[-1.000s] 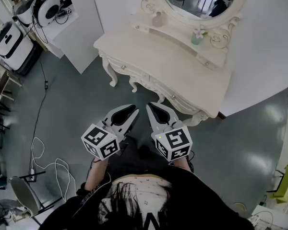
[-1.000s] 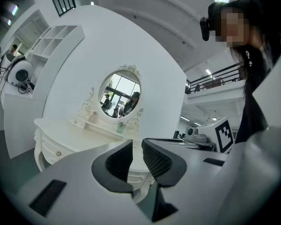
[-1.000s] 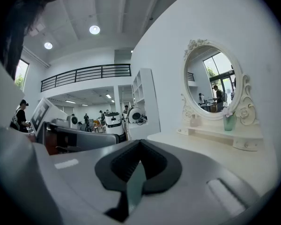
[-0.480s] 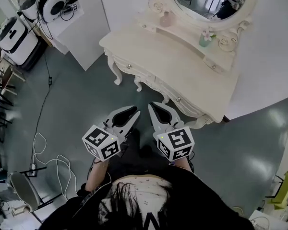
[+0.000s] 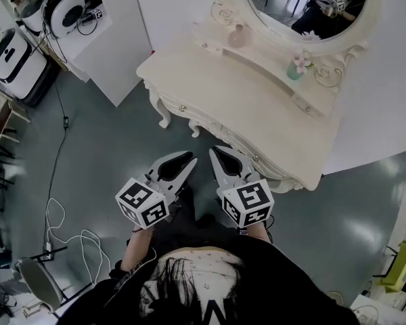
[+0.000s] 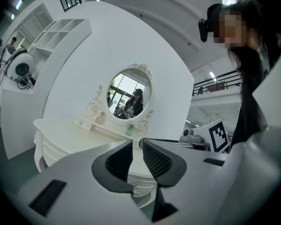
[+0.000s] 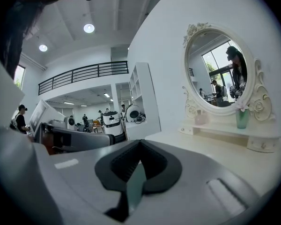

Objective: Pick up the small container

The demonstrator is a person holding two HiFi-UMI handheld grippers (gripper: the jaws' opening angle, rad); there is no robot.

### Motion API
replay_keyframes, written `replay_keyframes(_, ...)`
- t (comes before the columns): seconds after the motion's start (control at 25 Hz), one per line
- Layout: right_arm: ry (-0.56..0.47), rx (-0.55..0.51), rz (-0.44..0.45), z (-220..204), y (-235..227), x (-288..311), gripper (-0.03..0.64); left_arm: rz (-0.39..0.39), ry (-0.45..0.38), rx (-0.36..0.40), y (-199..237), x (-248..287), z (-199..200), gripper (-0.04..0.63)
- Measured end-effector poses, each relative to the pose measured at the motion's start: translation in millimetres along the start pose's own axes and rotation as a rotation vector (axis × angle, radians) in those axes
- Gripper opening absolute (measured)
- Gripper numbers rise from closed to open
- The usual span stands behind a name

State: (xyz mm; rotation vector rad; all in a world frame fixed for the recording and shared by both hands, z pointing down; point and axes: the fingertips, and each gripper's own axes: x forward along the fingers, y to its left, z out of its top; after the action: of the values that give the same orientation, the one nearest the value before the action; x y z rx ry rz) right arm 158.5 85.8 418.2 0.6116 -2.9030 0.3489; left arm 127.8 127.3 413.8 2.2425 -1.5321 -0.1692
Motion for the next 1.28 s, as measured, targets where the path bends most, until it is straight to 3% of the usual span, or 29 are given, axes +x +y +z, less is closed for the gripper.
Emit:
replay_keyframes(0.8,0.009,0.022,-0.155,49.8,-23.3,178.5,0.009,-0.142,0.043,0.009,174.3,27.9,95.5,0.066)
replay_keyframes(1.28,0.017,0.020,-0.265,52.2,-28.1,204.2,0.009,-0.237,0.077,0.002,210.6,37.5,106.3,0.066)
